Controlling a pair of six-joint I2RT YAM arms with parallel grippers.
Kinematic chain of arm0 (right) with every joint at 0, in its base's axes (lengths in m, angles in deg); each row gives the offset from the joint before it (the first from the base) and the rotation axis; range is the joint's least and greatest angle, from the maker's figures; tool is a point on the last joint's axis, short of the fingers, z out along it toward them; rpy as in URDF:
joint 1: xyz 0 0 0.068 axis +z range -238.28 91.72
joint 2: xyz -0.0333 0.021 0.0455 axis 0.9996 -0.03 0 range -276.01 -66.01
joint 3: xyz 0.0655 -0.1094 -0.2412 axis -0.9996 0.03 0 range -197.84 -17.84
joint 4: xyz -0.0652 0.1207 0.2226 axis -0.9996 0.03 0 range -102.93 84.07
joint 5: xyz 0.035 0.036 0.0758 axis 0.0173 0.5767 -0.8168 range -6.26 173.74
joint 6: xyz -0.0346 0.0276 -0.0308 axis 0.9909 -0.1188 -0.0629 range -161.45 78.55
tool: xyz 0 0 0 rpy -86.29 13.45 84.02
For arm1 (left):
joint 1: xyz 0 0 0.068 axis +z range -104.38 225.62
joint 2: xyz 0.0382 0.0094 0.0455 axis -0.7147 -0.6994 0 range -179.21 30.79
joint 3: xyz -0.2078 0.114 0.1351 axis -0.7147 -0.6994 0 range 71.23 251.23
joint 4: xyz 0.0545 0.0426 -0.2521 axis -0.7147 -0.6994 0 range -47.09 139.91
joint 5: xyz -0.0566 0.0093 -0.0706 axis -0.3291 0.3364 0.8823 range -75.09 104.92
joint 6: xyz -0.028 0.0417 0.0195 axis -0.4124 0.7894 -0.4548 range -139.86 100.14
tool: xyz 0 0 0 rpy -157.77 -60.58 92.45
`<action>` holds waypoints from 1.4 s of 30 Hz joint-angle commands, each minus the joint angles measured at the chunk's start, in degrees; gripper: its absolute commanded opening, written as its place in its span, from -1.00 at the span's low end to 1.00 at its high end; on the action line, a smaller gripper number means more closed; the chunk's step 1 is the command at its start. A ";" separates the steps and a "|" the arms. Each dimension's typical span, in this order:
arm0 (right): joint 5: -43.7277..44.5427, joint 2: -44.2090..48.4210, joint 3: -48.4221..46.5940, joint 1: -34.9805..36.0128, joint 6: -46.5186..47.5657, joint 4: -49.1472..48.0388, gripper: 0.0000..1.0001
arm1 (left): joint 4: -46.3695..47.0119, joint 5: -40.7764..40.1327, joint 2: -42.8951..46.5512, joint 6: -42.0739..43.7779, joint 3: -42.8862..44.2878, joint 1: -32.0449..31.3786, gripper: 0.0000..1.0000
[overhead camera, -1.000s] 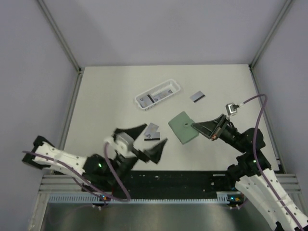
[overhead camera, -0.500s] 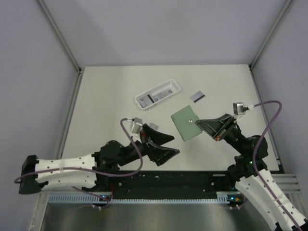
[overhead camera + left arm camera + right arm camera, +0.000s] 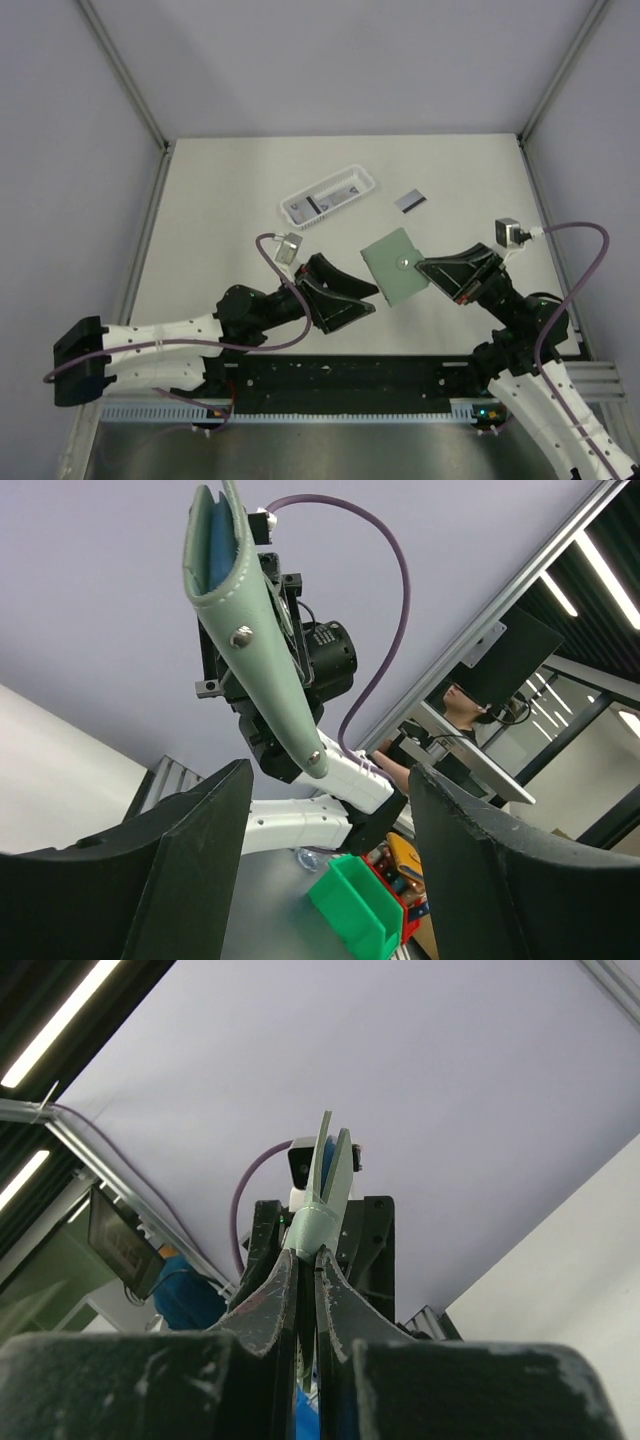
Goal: Put the credit cards into the card holder
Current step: Pick up the card holder from the center of the board.
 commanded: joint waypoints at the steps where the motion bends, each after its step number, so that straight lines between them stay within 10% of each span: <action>1: -1.33 1.41 -0.27 0.45 1.00 -1.28 -1.00 | 6.79 1.71 -2.30 -2.00 2.91 0.69 0.36; 18: -3.88 4.23 -1.33 0.45 5.48 5.04 -1.00 | 0.99 -2.95 -3.97 1.17 7.57 1.49 -0.39; 29: -5.29 5.55 -2.91 0.45 8.83 9.44 -1.00 | -0.33 -4.89 -4.41 1.08 7.83 1.84 0.00; 35: -5.46 5.72 -3.61 0.45 10.31 11.72 -1.00 | -3.05 -4.71 -5.03 1.69 9.06 1.93 -0.82; 42: 6.29 4.24 -23.01 0.54 37.28 50.71 0.07 | -33.76 -15.68 0.76 8.10 14.76 2.01 -1.00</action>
